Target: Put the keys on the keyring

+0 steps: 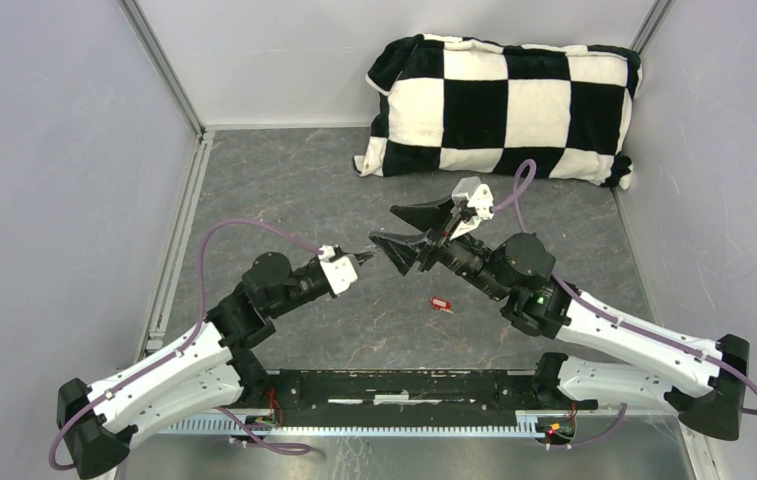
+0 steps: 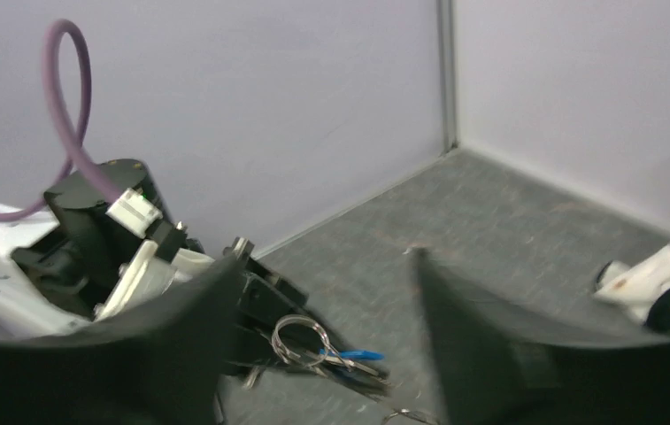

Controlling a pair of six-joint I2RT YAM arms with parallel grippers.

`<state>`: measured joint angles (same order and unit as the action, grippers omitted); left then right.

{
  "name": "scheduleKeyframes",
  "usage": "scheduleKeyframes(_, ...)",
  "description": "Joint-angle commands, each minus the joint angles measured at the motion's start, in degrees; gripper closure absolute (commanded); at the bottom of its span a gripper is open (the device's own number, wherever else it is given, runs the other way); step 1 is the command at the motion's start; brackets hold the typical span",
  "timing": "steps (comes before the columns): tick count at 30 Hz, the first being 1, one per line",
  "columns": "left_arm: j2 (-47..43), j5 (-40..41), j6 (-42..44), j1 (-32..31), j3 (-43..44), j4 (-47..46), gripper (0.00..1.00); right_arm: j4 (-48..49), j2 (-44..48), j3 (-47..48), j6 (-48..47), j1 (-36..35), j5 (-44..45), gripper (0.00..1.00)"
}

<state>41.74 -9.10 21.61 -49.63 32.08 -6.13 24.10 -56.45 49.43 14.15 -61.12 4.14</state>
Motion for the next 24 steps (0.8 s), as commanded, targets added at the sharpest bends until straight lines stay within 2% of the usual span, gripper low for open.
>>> scheduleKeyframes(1, -1.6, -4.9, 25.1, 0.1, 1.0, -1.4, 0.98, -12.0, 2.8, 5.5, -0.3, -0.3, -1.9, 0.07)
scheduleKeyframes(2, -2.0, -5.7, 29.8, 0.1, 0.8, -1.2, 0.98, -16.2, 3.4, 7.0, -0.7, -0.3, -1.7, 0.02)
scheduleKeyframes(5, -3.6, -9.0, 42.4, 0.2, 0.1, 0.6, 0.98, -28.0, 5.3, 11.3, -1.0, -0.3, 0.2, 0.02)
scheduleKeyframes(8, -5.0, -11.7, 50.4, 0.2, -0.4, 2.3, 0.98, -36.1, 7.6, 14.4, -1.1, -0.2, 2.2, 0.02)
scheduleKeyframes(13, -8.1, -17.4, 71.9, 0.2, -4.2, 3.4, 0.98, -45.7, 8.3, 17.8, 2.2, -0.2, 8.5, 0.02)
scheduleKeyframes(16, -9.3, -21.3, 86.7, 0.2, -6.7, 2.2, 0.98, -46.2, 6.2, 18.0, 4.1, 0.2, 8.8, 0.02)
scheduleKeyframes(19, -9.1, -22.9, 97.5, 0.2, -7.0, 1.9, 0.98, -45.2, 2.3, 17.8, 5.7, 3.7, 0.0, 0.02)
scheduleKeyframes(24, -8.3, -23.5, 105.5, 0.2, -5.3, 2.0, 0.98, -33.7, 0.1, 9.4, 11.7, 15.1, -23.7, 0.05)
